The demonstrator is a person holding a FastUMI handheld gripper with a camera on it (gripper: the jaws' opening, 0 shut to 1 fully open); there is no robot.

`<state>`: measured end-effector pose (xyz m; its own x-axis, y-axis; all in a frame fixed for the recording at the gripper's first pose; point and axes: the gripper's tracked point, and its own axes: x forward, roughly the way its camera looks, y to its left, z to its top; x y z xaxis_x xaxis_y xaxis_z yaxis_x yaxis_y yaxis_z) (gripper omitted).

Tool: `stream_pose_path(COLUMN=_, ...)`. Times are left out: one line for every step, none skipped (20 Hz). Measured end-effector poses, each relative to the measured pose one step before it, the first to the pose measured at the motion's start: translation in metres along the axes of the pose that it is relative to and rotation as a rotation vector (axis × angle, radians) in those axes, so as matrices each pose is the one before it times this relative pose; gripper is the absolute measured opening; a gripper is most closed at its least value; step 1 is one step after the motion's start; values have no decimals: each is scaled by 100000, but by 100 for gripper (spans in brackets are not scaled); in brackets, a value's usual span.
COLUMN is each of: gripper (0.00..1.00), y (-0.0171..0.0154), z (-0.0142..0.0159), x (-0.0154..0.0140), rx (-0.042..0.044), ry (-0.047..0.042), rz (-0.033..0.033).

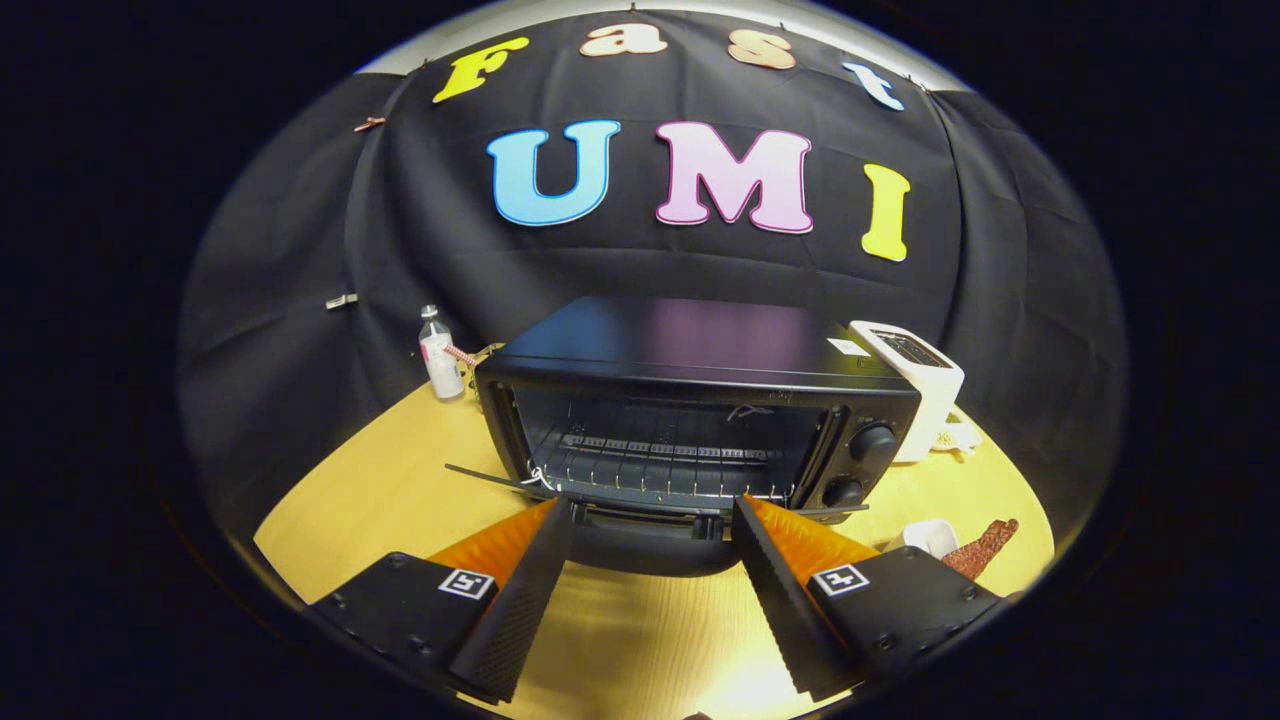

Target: Open the toaster oven, put the food inside, and close the toaster oven door.

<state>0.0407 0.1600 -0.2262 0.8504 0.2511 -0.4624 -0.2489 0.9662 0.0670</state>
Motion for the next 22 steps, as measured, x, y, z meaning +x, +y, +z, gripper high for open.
stream_pose_path(gripper=99, y=94, z=-488, x=-67, rx=-1141, ry=-279, rz=-348)
stream_pose_path(gripper=99, y=50, z=-671, x=-238, rx=-1543, ry=455, rz=-217)
stream_pose_path(gripper=99, y=125, z=-573, x=-164, rx=-1798, ry=299, rz=-217)
stream_pose_path(gripper=99, y=91, z=-522, x=-304, rx=-1659, ry=472, rz=5)
stream_pose_path(gripper=99, y=81, z=-777, x=-229, rx=-1354, ry=293, rz=184)
stream_pose_path(gripper=99, y=130, z=-723, x=-182, rx=-830, ry=841, rz=387)
stream_pose_path(gripper=99, y=56, z=-939, x=-290, rx=-86, ry=1718, rz=575)
stream_pose_path(gripper=99, y=115, z=-1172, x=-100, rx=863, ry=2432, rz=860)
stream_pose_path(gripper=99, y=150, z=-1157, x=112, rx=1771, ry=3579, rz=1322)
stream_pose_path(gripper=99, y=152, z=-1377, x=126, rx=2578, ry=4810, rz=1231)
stream_pose_path(gripper=99, y=-18, z=-1241, x=-159, rx=2259, ry=3588, rz=478)
stream_pose_path(gripper=98, y=-234, z=-811, x=-158, rx=1491, ry=1696, rz=-340)
stream_pose_path(gripper=98, y=-269, z=-365, x=-369, rx=825, ry=-92, rz=-665)
stream_pose_path(gripper=98, y=-10, z=686, x=-62, rx=250, ry=-800, rz=-214)
stream_pose_path(gripper=98, y=-141, z=154, x=-424, rx=-569, ry=-1314, rz=-23)
stream_pose_path(gripper=98, y=-236, z=312, x=-698, rx=-848, ry=-1056, rz=175)
stream_pose_path(gripper=98, y=-276, z=497, x=-884, rx=-155, ry=-1136, rz=414)
stream_pose_path(gripper=98, y=-195, z=803, x=-749, rx=385, ry=-1730, rz=449)
stream_pose_path(gripper=98, y=-335, z=1053, x=-925, rx=355, ry=-2506, rz=69)
stream_pose_path(gripper=98, y=-586, z=1209, x=-865, rx=-249, ry=-2855, rz=-595)
stream_pose_path(gripper=98, y=-687, z=1118, x=-779, rx=-509, ry=-2786, rz=-871)
stream_pose_path(gripper=98, y=-862, z=1058, x=-878, rx=-225, ry=-2498, rz=-1126)
